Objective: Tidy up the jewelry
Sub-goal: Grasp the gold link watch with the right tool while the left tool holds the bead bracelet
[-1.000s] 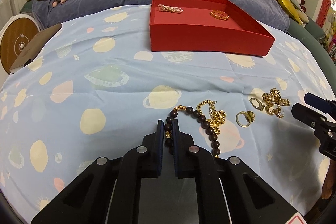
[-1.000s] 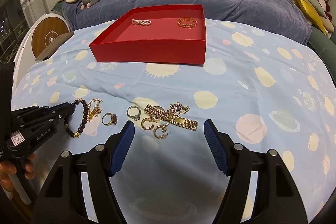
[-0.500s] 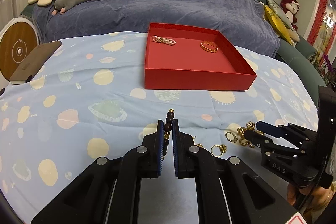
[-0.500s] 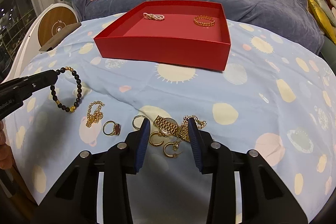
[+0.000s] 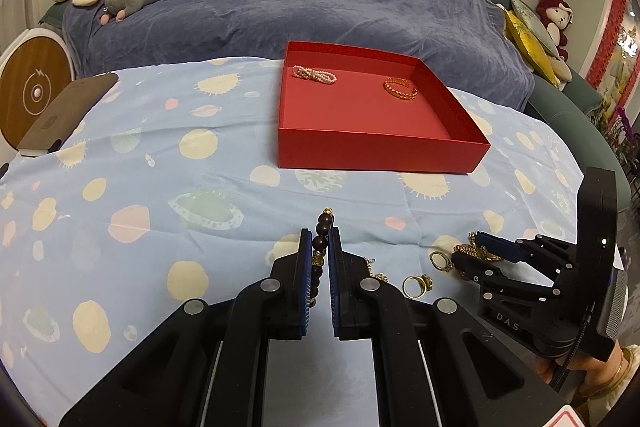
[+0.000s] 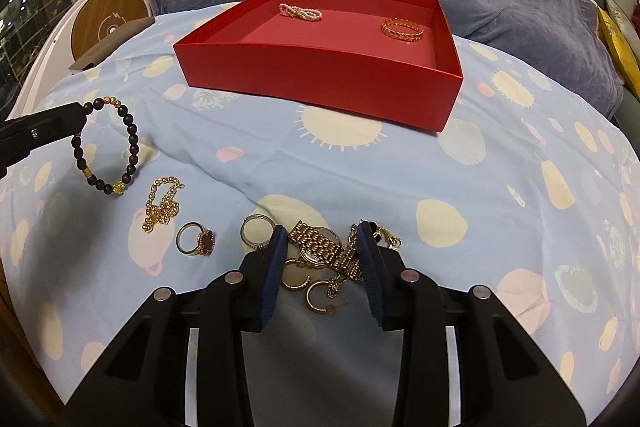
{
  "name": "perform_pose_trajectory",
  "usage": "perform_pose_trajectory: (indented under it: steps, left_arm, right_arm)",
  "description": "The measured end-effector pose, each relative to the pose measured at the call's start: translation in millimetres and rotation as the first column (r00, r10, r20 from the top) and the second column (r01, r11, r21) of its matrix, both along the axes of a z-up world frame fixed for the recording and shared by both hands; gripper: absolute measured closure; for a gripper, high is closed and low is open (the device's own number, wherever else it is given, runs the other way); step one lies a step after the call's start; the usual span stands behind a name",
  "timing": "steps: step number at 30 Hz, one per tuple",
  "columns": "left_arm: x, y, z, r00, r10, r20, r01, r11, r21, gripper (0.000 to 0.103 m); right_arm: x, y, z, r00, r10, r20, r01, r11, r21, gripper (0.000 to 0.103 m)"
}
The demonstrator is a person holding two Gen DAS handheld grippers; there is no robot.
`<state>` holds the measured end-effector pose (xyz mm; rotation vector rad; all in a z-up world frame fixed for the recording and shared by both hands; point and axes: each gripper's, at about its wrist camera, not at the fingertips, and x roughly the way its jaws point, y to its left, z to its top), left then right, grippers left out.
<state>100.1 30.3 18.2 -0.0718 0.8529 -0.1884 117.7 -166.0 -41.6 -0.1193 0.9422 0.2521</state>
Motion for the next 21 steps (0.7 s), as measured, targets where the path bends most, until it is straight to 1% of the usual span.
perform_pose_trajectory:
  steps: [4,8,15,21]
  left_arm:
    - [1,-2,-3,1.000,0.000,-0.002,0.000,1.000,0.010,0.097]
    - [2,-6,-5,1.000,-0.006,-0.004,0.006,1.000,0.018,0.097]
    - [2,-12,-8,1.000,-0.020,-0.009,0.020,0.999,0.025,0.097]
    - [3,-17,-10,1.000,-0.026,-0.013,0.026,0.999,0.030,0.097]
  right_arm:
    - [1,-11,2,0.998,-0.048,-0.048,0.050,0.998,0.037,0.072]
    - [-4,-18,3,0.993,-0.084,-0.077,0.088,0.995,0.052,0.072]
    - [-15,-20,3,0.992,-0.079,-0.097,0.085,0.995,0.053,0.073]
    - [-8,-24,2,0.990,-0.093,-0.107,0.104,0.989,0.101,0.074]
